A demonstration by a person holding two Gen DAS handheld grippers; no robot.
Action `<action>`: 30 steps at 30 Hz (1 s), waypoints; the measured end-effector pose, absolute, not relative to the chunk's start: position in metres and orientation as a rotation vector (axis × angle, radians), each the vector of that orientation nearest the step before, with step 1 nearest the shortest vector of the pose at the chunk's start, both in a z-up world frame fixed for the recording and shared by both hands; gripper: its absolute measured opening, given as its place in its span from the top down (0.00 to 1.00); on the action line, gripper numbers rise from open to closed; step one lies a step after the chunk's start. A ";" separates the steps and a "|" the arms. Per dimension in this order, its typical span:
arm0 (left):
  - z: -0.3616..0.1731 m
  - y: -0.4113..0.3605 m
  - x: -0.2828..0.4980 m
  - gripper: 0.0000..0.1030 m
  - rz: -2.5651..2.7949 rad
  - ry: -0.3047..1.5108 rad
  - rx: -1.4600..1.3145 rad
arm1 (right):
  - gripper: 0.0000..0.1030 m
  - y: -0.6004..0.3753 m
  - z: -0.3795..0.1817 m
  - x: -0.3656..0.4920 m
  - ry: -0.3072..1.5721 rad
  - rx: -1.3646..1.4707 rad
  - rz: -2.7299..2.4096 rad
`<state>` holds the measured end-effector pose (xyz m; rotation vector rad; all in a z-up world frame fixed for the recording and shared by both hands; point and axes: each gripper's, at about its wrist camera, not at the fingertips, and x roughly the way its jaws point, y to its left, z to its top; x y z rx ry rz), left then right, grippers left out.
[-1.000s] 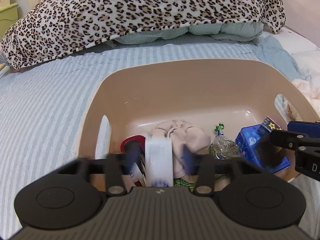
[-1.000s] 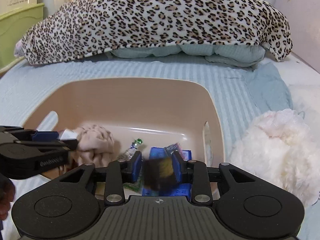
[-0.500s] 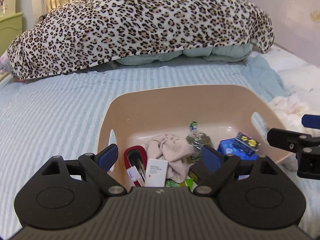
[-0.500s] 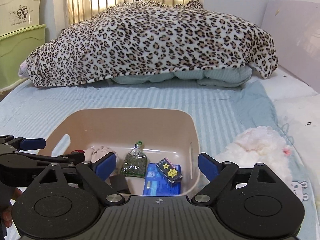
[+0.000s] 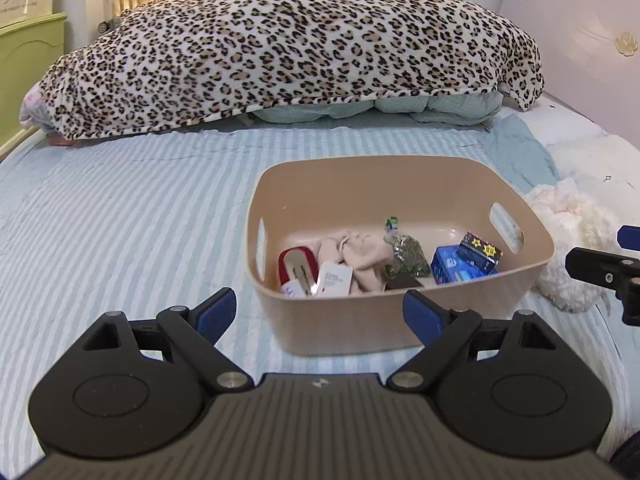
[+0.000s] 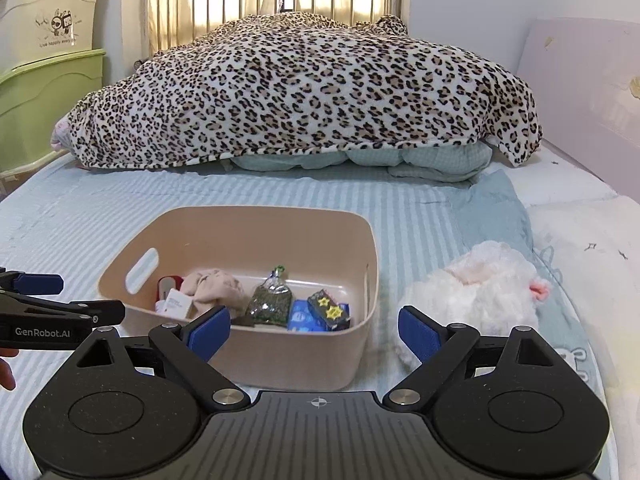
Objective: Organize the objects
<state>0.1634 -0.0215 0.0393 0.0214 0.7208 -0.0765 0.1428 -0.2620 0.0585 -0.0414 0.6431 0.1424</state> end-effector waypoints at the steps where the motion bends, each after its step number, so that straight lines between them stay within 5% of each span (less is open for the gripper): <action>1: 0.039 -0.021 0.159 0.12 -0.078 0.732 0.022 | 0.10 -0.262 0.058 0.140 0.646 -0.036 0.147; 30: 0.039 -0.011 0.012 0.15 -0.106 0.721 0.012 | 0.10 -0.238 0.058 0.010 0.638 -0.027 0.278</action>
